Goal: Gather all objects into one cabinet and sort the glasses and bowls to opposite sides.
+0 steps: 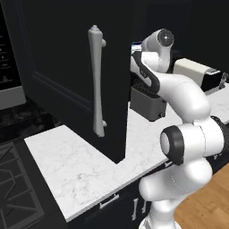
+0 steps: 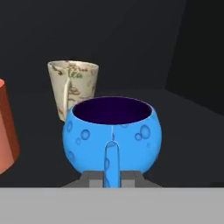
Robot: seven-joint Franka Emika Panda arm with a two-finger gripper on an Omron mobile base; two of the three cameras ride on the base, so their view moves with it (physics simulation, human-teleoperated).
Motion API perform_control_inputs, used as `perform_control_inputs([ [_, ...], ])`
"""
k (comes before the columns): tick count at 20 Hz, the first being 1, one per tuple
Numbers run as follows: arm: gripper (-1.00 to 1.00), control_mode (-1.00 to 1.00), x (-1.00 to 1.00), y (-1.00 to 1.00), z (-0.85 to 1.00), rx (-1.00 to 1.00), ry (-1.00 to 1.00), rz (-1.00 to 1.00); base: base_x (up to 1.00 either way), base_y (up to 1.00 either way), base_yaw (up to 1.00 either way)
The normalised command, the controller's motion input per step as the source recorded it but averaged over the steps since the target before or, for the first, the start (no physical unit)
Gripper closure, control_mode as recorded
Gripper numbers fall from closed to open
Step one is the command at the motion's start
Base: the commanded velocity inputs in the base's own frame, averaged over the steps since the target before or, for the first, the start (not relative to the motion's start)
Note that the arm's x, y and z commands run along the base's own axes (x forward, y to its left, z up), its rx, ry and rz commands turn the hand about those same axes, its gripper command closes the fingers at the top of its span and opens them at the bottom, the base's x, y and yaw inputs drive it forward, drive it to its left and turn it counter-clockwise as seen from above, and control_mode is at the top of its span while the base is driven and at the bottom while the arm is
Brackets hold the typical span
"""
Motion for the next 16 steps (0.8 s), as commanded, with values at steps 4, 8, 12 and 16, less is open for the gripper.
perform_control_inputs([
  [4,1.0,-1.0,0.33,0.0,-0.33,-0.02,-0.04,0.04,0.0,0.0,0.0],
  [8,1.0,-1.0,0.7,0.0,-0.22,0.15,0.03,0.18,0.0,0.0,0.0],
  [12,1.0,-1.0,0.87,0.0,-0.11,0.19,0.07,0.19,0.0,0.0,0.0],
  [16,-1.0,-1.0,-0.29,0.01,-0.04,0.04,0.21,0.0,0.0,0.0,0.0],
])
